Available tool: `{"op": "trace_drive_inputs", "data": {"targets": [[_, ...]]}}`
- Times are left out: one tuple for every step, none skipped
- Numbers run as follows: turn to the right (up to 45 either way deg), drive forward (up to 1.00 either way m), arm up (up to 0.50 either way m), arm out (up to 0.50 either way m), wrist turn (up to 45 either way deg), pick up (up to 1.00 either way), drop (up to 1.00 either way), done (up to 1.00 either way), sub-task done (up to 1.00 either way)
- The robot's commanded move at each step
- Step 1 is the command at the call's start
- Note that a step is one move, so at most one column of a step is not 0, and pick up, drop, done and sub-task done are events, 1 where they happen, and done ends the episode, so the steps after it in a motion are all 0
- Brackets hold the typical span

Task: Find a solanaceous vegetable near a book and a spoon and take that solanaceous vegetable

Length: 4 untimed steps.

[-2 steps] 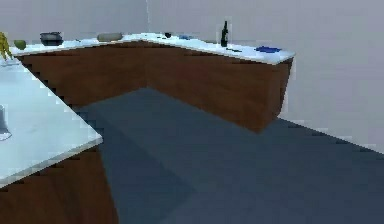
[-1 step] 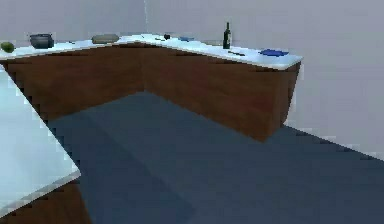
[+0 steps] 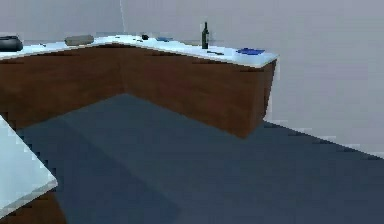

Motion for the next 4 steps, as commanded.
{"op": "trace_drive_inputs", "data": {"targets": [[3.0,0.0,0.0,0.0,0.0,0.0,0.0,0.0,0.0],[0.0,0.75,0.0,0.0,0.0,0.0,0.0,0.0,0.0],[-30.0,0.0,0.0,0.0,0.0,0.0,0.0,0.0,0.0],[0.0,1.0,0.0,0.0,0.0,0.0,0.0,0.0,0.0]]}}
